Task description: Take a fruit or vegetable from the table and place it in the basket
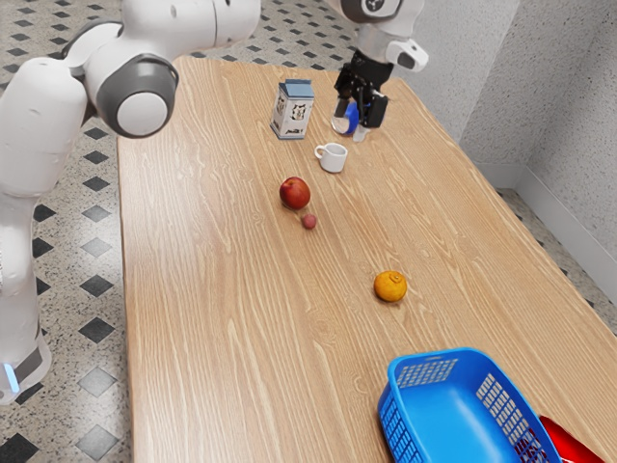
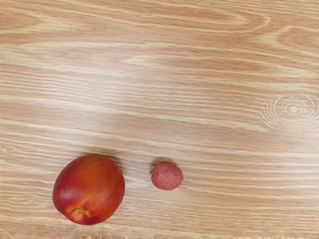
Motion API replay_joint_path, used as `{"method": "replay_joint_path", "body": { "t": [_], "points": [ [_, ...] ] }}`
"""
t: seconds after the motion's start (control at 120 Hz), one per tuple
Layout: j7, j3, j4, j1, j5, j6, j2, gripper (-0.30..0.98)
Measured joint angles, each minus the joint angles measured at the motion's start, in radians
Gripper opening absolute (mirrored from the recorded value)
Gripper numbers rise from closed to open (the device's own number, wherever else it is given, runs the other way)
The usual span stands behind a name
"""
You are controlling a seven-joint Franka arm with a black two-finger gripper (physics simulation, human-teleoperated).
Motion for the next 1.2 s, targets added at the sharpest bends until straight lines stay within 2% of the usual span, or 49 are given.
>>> {"method": "replay_joint_path", "body": {
  "t": [0.192, 0.292, 0.375, 0.433, 0.533, 0.617, 0.708, 0.808, 0.858, 0.925, 1.067, 1.2],
  "points": [
    [0.035, -0.002, 0.01, 0.006, -0.019, -0.033, -0.005, 0.69],
    [0.003, -0.01, 0.029, -0.016, -0.02, -0.054, -0.142, 0.69],
    [-0.033, -0.043, 0.031, -0.048, -0.05, -0.047, -0.162, 0.69],
    [-0.062, -0.073, 0.029, -0.053, -0.068, -0.023, -0.124, 0.69],
    [-0.108, -0.114, 0.03, -0.065, -0.085, 0.073, 0.055, 0.68],
    [-0.143, -0.119, 0.035, -0.036, -0.089, 0.161, 0.17, 0.68],
    [-0.189, -0.117, 0.036, 0.045, -0.071, 0.243, 0.221, 0.68],
    [-0.238, -0.116, 0.032, 0.115, -0.038, 0.287, 0.221, 0.69],
    [-0.261, -0.11, -0.024, 0.116, -0.019, 0.289, 0.166, 0.69],
    [-0.288, -0.087, -0.198, 0.117, -0.003, 0.314, 0.045, 0.69],
    [-0.336, -0.042, -0.496, 0.119, 0.012, 0.402, -0.093, 0.69],
    [-0.371, -0.003, -0.599, 0.102, 0.017, 0.461, -0.17, 0.69]
  ]
}}
